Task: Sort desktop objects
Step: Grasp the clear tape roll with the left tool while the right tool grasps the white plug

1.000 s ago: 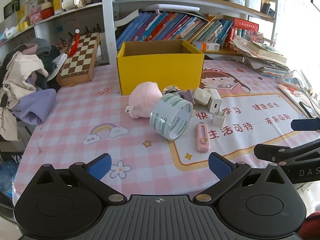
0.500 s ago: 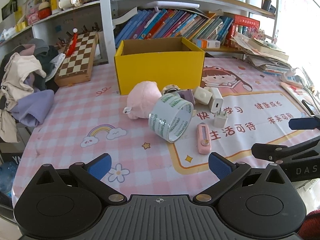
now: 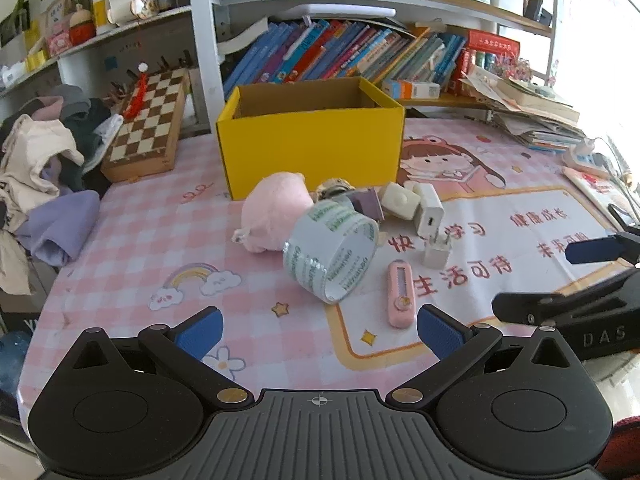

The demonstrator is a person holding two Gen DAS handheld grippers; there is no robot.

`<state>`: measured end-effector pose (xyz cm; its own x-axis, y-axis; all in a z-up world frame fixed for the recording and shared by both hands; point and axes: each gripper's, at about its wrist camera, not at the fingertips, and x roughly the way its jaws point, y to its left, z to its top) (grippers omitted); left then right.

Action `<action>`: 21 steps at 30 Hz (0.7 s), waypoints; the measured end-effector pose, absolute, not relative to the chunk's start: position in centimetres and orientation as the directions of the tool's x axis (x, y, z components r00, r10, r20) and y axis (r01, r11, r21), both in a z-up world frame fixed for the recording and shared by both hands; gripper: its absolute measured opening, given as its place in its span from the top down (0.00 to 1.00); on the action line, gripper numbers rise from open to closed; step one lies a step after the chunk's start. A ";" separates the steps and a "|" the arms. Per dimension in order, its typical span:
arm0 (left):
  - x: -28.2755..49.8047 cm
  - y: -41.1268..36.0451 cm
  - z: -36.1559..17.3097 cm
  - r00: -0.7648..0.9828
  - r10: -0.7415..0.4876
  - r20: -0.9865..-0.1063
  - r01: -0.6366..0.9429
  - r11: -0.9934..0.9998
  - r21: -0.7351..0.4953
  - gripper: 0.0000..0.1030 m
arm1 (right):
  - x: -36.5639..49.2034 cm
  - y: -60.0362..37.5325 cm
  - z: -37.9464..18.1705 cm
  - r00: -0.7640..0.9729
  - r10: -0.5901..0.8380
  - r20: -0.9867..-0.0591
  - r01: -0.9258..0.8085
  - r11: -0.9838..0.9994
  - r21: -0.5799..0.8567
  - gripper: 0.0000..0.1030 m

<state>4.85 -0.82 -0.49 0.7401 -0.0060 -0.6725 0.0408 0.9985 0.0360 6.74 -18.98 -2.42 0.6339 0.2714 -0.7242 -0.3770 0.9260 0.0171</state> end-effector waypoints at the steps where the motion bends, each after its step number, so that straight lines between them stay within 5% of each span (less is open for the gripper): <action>1: 5.0 -0.9 -0.5 0.743 -0.001 -0.669 0.035 0.999 0.037 0.00 | 6.8 -19.0 -2.4 0.635 0.271 -0.724 -0.383 0.924 0.011 0.00; 21: 8.4 -0.8 -1.1 0.711 -0.015 -0.703 -0.003 1.000 -0.024 0.00 | 11.7 -19.4 -2.6 0.608 0.316 -0.728 -0.430 0.902 0.033 0.00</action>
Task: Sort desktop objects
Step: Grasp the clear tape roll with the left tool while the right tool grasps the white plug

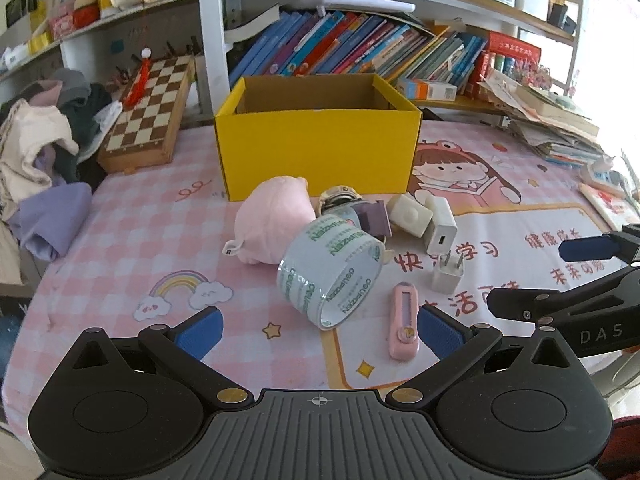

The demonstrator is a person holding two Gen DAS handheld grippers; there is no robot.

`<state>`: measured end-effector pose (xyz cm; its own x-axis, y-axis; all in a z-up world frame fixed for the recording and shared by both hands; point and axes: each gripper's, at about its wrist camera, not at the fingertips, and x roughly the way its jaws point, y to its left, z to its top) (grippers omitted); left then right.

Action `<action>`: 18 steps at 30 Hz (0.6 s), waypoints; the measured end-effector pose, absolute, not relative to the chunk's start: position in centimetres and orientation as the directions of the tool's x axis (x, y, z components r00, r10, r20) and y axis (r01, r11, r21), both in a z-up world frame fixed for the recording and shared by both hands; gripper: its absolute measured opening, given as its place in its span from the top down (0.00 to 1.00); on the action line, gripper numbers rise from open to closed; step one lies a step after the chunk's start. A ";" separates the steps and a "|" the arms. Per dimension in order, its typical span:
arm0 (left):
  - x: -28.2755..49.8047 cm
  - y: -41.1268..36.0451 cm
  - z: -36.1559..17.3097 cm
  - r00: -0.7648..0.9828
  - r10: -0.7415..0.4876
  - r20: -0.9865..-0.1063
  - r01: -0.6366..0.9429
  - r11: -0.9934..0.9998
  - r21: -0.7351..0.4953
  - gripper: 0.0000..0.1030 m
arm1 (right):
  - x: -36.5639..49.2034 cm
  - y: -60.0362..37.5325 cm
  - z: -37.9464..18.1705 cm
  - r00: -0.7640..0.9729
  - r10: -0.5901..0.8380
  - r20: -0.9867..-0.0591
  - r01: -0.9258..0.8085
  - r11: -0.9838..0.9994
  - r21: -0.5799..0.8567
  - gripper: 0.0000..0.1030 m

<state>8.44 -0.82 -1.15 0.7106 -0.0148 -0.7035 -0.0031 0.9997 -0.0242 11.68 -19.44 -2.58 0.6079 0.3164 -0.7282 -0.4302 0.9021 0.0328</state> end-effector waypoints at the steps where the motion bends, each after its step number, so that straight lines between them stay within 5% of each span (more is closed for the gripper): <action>1: 8.6 -0.7 -1.2 0.708 -0.019 -0.705 -0.009 0.999 -0.037 0.00 | 12.0 -19.5 -2.6 0.601 0.322 -0.732 -0.435 0.899 0.038 0.00; 11: 10.8 -1.0 -2.0 0.688 0.006 -0.726 -0.047 0.998 -0.036 0.00 | 14.9 -19.4 -3.5 0.548 0.359 -0.756 -0.484 0.873 0.064 0.04; 18: 12.2 -1.5 -2.8 0.672 0.045 -0.739 -0.061 0.998 0.006 0.01 | 17.4 -18.6 -5.0 0.473 0.369 -0.800 -0.528 0.846 0.078 0.32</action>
